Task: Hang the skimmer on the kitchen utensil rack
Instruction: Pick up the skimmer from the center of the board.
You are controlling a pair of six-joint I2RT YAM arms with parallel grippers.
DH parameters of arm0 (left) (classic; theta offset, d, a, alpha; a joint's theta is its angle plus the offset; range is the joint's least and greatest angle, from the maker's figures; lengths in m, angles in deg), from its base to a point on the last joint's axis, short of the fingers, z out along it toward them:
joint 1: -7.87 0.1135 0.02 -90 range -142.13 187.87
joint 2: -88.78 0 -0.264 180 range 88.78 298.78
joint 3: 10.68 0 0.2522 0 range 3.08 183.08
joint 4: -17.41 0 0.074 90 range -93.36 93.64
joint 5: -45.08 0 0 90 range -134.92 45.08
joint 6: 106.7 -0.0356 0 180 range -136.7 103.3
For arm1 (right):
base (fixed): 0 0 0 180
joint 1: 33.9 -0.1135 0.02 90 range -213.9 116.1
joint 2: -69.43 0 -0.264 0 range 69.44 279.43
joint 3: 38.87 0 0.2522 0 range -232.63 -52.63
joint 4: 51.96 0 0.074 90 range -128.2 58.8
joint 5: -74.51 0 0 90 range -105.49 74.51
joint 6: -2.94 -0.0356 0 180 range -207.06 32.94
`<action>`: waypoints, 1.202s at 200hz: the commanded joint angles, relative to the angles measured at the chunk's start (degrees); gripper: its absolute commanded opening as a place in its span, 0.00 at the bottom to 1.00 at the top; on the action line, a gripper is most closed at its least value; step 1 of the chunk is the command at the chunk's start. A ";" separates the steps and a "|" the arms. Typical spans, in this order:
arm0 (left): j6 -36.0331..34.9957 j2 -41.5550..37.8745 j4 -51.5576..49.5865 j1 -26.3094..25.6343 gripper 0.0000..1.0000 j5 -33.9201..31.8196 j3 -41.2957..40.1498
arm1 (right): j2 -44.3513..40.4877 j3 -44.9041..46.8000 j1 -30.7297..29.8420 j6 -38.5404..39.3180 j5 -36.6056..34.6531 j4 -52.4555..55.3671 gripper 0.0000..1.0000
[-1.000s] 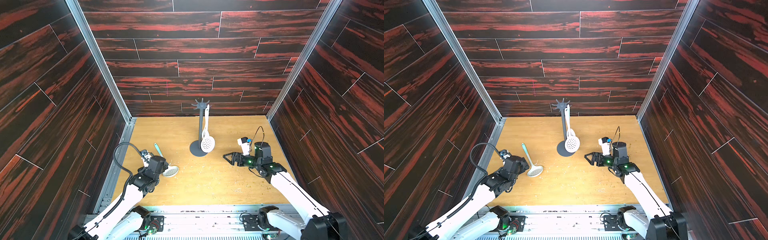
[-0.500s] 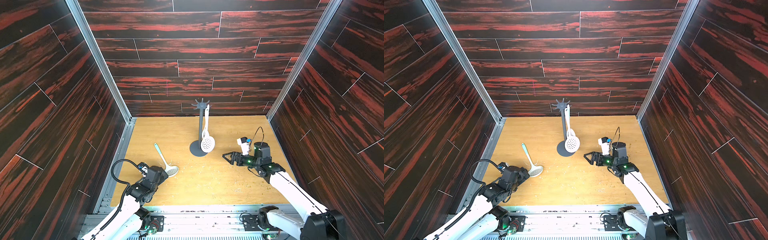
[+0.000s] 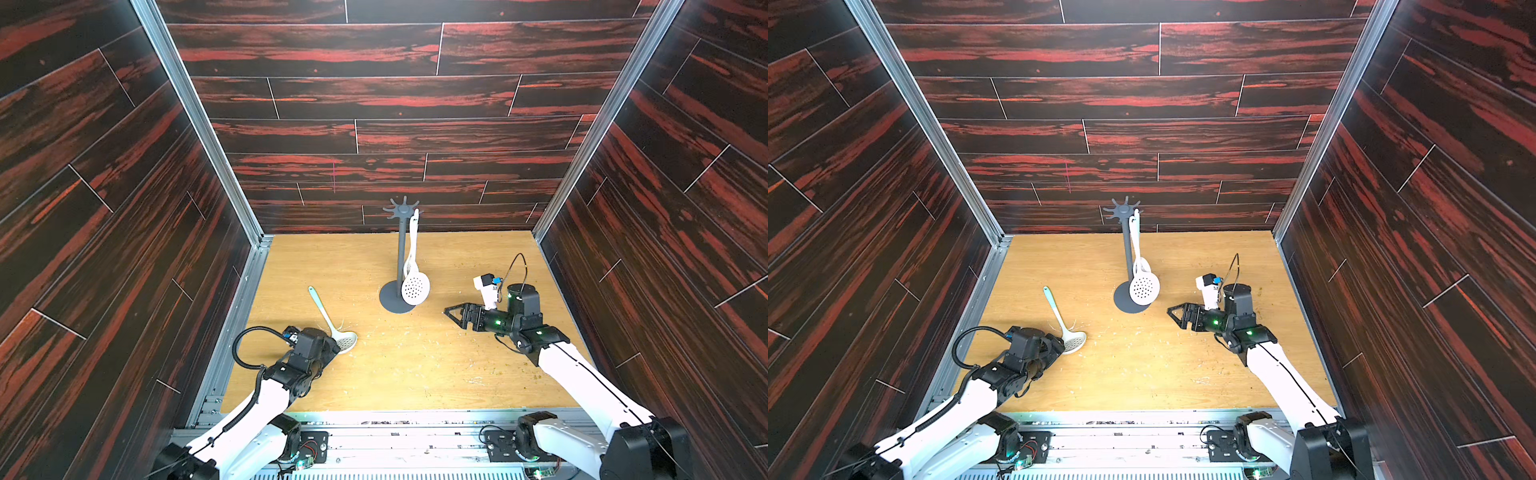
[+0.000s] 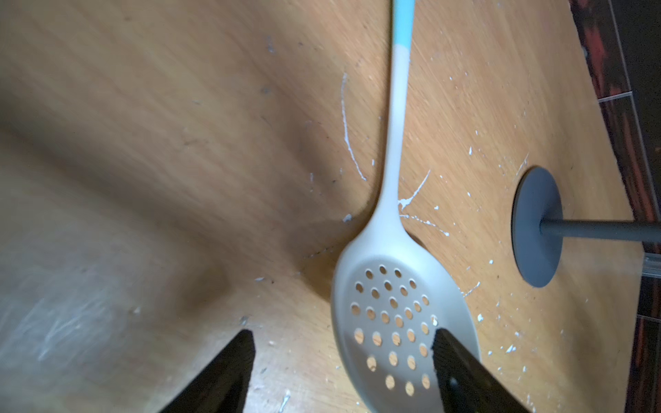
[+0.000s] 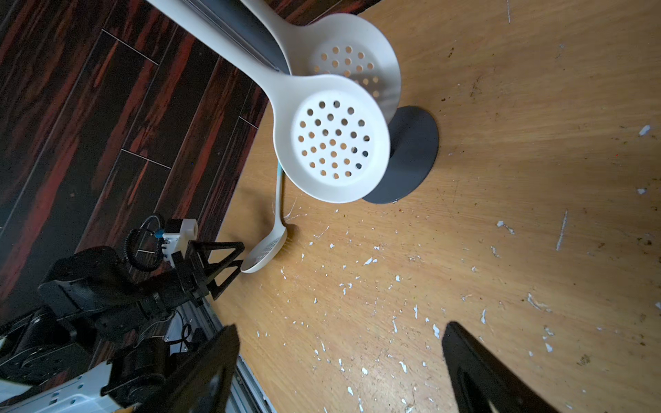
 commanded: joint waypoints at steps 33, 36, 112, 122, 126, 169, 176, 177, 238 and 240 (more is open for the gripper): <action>0.55 3.07 3.79 0.48 0.57 1.26 0.16 | 0.46 0.51 0.23 -0.47 1.07 -0.91 0.91; 0.52 3.20 3.93 0.45 0.55 1.27 0.08 | 0.38 0.51 0.22 -0.51 1.09 -0.83 0.91; 0.84 6.19 6.99 0.67 0.35 1.88 -0.45 | -0.85 0.00 0.24 -1.09 1.00 0.28 0.91; 1.02 6.66 7.42 0.67 0.31 2.05 -0.70 | -1.09 -0.17 0.23 -1.21 0.94 0.57 0.91; 1.15 6.81 7.61 0.63 0.30 2.21 -0.80 | -1.17 -0.27 0.24 -1.17 0.96 0.69 0.91; 0.03 8.00 8.19 0.89 0.00 3.03 -0.71 | -1.87 -0.83 0.24 -1.48 1.32 1.69 0.91; -0.86 7.87 7.50 0.97 0.00 2.94 -0.27 | -1.87 -0.92 0.23 -1.57 1.44 1.73 0.91; -0.97 7.85 7.41 0.97 0.00 2.89 -0.14 | -1.85 -0.91 0.24 -1.57 1.49 1.80 0.91; -18.86 -4.05 -5.25 1.04 0.00 2.52 7.17 | -3.86 2.21 0.09 -6.88 13.68 -7.57 0.91; -19.39 -4.74 -5.49 0.99 0.00 2.63 7.25 | -3.96 2.47 0.01 -7.31 14.22 -8.17 0.91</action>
